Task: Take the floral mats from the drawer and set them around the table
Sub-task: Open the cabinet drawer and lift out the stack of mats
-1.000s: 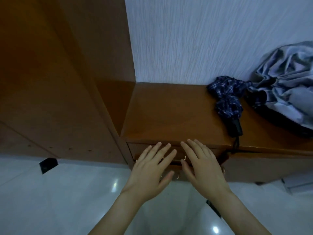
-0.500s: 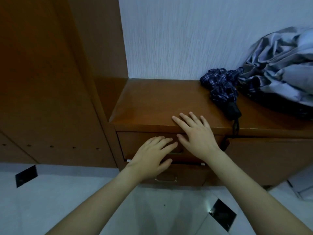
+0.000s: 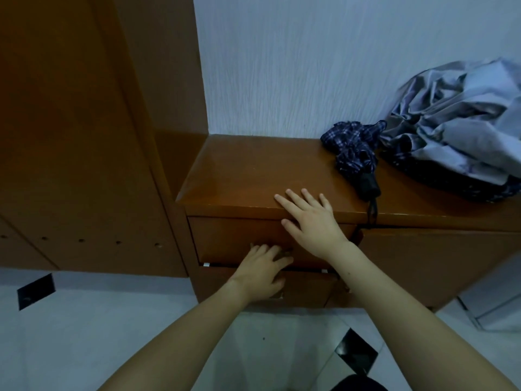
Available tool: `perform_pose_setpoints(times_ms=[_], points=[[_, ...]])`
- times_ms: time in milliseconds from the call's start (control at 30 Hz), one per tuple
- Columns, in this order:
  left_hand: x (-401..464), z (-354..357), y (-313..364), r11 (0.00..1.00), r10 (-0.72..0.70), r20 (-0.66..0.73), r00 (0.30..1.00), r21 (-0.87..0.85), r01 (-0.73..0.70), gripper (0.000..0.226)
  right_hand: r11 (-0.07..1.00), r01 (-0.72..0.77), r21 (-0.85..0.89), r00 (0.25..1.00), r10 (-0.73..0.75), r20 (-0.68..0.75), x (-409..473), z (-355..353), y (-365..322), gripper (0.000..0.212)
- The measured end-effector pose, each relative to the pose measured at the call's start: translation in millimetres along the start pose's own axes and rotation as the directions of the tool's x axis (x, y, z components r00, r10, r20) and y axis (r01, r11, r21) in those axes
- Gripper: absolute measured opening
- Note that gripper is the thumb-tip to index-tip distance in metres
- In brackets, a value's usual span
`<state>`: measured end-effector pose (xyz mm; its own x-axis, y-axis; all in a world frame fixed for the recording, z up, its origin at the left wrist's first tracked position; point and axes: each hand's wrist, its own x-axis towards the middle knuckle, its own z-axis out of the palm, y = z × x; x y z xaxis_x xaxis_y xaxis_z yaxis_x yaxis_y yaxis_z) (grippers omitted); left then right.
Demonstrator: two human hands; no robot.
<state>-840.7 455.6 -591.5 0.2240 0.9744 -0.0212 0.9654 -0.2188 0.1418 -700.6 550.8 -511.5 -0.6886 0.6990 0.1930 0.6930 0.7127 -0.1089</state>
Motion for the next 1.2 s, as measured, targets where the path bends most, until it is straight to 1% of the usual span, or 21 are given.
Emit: perform_pose_setpoints(times_ms=[200, 433, 467, 500, 567, 600, 633, 667, 700, 767, 833, 867, 967, 1100, 1200], points=[[-14, 6, 13, 1.000, -0.029, -0.025, 0.999, -0.008, 0.029, 0.056, 1.000, -0.003, 0.001, 1.000, 0.003, 0.005, 0, 0, 1, 0.049], [-39, 9, 32, 0.999, 0.023, -0.081, 0.996, 0.027, -0.021, 0.057, 1.000, -0.002, 0.005, 0.999, 0.002, 0.042, 1, -2, 3, 0.050], [-40, 4, 34, 0.999, 0.044, -0.122, 0.992, 0.036, -0.040, 0.056, 1.000, -0.003, 0.010, 0.999, 0.003, 0.048, 2, -2, 3, 0.050], [-40, -2, 35, 0.996, 0.076, -0.196, 0.978, 0.058, -0.066, 0.053, 1.000, -0.004, 0.019, 0.999, 0.003, 0.054, 2, -2, 4, 0.049], [-40, -15, 36, 0.990, 0.116, -0.400, 0.909, 0.122, -0.073, 0.045, 0.999, -0.005, 0.042, 0.998, 0.002, 0.063, 3, -2, 5, 0.049], [-38, -23, 36, 0.991, 0.093, -0.481, 0.872, 0.128, -0.034, 0.043, 0.999, -0.004, 0.050, 0.998, 0.001, 0.064, 4, -2, 5, 0.048], [-36, -30, 35, 0.994, 0.043, -0.532, 0.845, 0.112, 0.019, 0.044, 0.999, -0.001, 0.052, 0.998, -0.002, 0.065, 4, -1, 6, 0.048], [-33, -38, 34, 0.994, -0.019, -0.549, 0.836, 0.081, 0.076, 0.048, 0.999, 0.003, 0.048, 0.998, -0.006, 0.063, 4, -1, 6, 0.048], [-29, -44, 32, 0.991, -0.085, -0.525, 0.847, 0.047, 0.128, 0.052, 0.999, 0.007, 0.040, 0.998, -0.009, 0.057, 4, -1, 7, 0.048], [-20, -49, 27, 0.977, -0.190, -0.392, 0.900, 0.016, 0.213, 0.055, 1.000, 0.013, 0.017, 0.999, -0.014, 0.045, 3, -1, 6, 0.049], [-13, -48, 22, 0.963, -0.244, -0.290, 0.925, 0.040, 0.266, 0.057, 1.000, 0.016, -0.007, 0.999, -0.016, 0.039, 2, -1, 5, 0.050], [-11, -46, 21, 0.959, -0.253, -0.277, 0.927, 0.053, 0.277, 0.059, 1.000, 0.018, -0.018, 0.999, -0.017, 0.036, 2, -1, 5, 0.050], [-10, -42, 19, 0.958, -0.257, -0.303, 0.918, 0.046, 0.284, 0.059, 0.999, 0.023, -0.043, 0.999, -0.022, 0.025, 1, -1, 5, 0.052], [-18, -44, 26, 0.957, -0.274, -0.307, 0.911, 0.009, 0.291, 0.054, 0.998, 0.026, -0.050, 0.999, -0.025, 0.031, 2, -1, 4, 0.054], [-27, -48, 33, 0.966, -0.248, -0.272, 0.930, 0.001, 0.258, 0.052, 0.997, 0.031, -0.070, 0.998, -0.026, 0.061, 4, -3, 5, 0.062]])
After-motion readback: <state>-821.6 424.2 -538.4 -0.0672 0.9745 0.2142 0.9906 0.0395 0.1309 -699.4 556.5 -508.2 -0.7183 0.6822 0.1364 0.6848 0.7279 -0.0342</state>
